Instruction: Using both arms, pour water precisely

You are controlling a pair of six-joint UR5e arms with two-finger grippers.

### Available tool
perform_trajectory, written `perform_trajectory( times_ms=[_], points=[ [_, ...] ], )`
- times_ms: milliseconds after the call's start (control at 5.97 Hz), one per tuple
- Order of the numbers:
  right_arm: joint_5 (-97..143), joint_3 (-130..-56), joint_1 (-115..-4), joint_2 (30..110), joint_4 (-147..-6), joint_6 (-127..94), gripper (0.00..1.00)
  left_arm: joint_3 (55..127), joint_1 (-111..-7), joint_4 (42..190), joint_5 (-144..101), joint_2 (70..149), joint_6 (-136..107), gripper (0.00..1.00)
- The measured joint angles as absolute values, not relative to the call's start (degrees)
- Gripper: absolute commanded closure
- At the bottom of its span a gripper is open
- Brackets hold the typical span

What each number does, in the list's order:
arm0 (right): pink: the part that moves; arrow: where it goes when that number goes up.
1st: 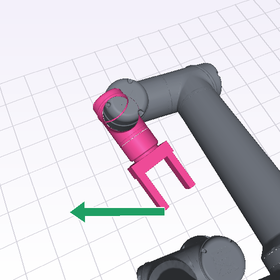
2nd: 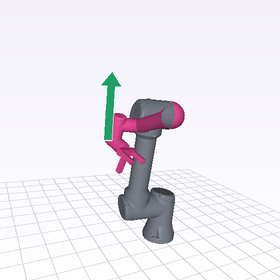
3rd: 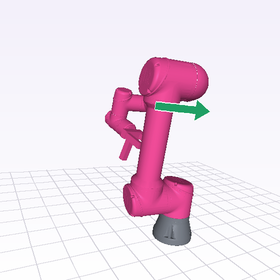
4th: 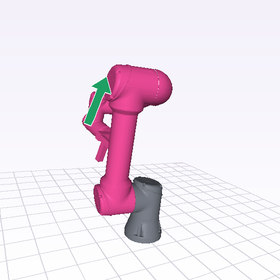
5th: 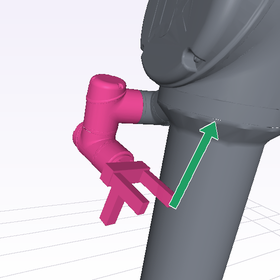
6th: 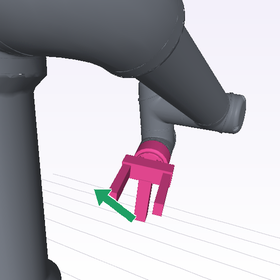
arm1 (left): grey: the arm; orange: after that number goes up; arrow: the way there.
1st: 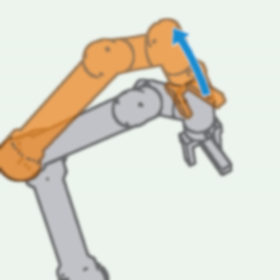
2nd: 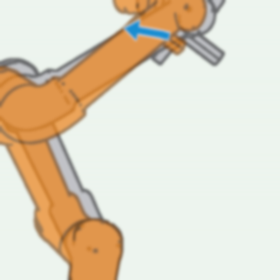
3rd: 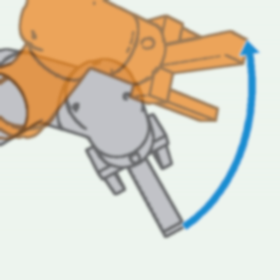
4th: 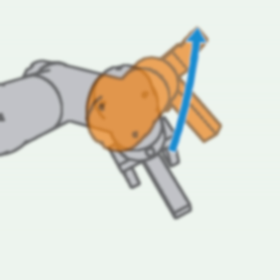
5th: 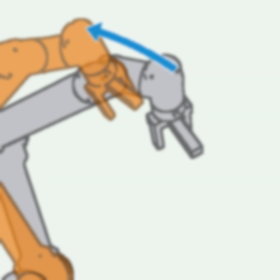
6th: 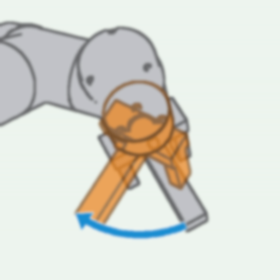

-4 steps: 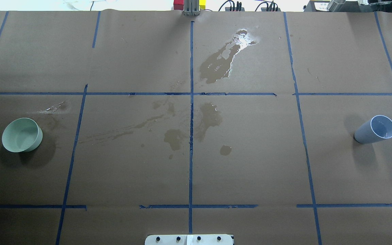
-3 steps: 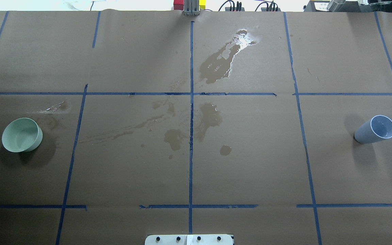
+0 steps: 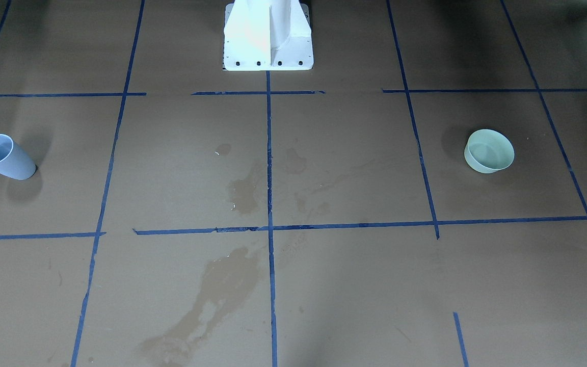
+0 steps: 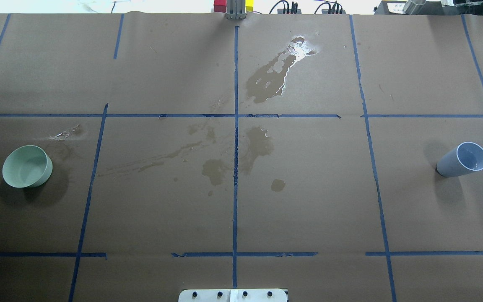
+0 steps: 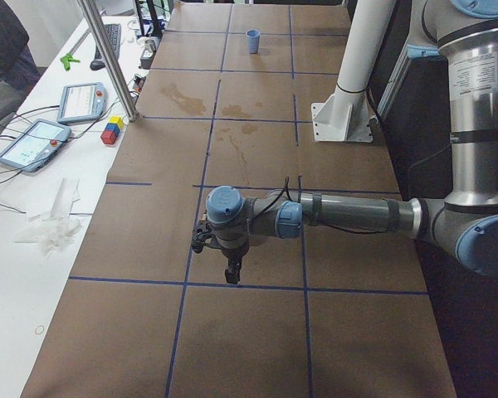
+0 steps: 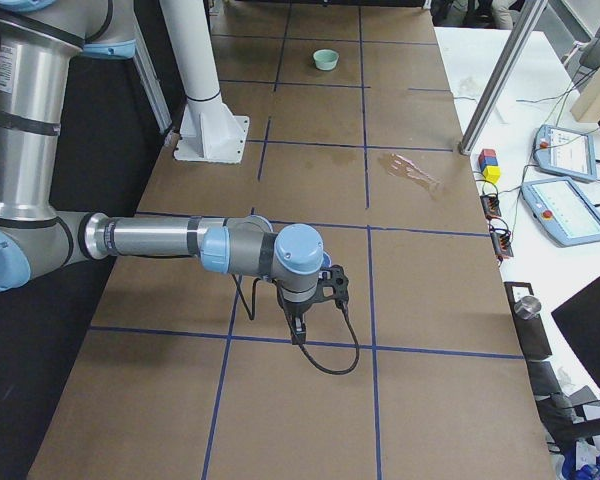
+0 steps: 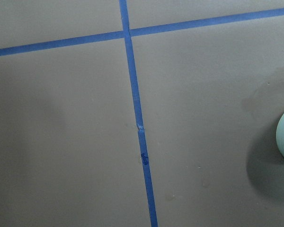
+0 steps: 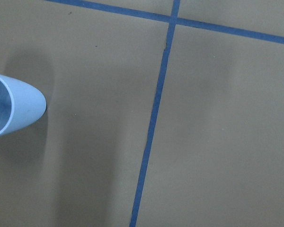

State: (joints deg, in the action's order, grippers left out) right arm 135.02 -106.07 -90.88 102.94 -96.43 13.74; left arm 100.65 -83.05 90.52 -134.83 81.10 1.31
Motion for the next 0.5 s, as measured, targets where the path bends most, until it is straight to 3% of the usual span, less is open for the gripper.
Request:
perform_trajectory(
  times_ms=[502],
  points=[
    [136.24,-105.41,-90.82,99.64,-95.59,11.67,0.0,100.29,-83.16,91.02,-134.06,85.04,1.19,0.0]
  ],
)
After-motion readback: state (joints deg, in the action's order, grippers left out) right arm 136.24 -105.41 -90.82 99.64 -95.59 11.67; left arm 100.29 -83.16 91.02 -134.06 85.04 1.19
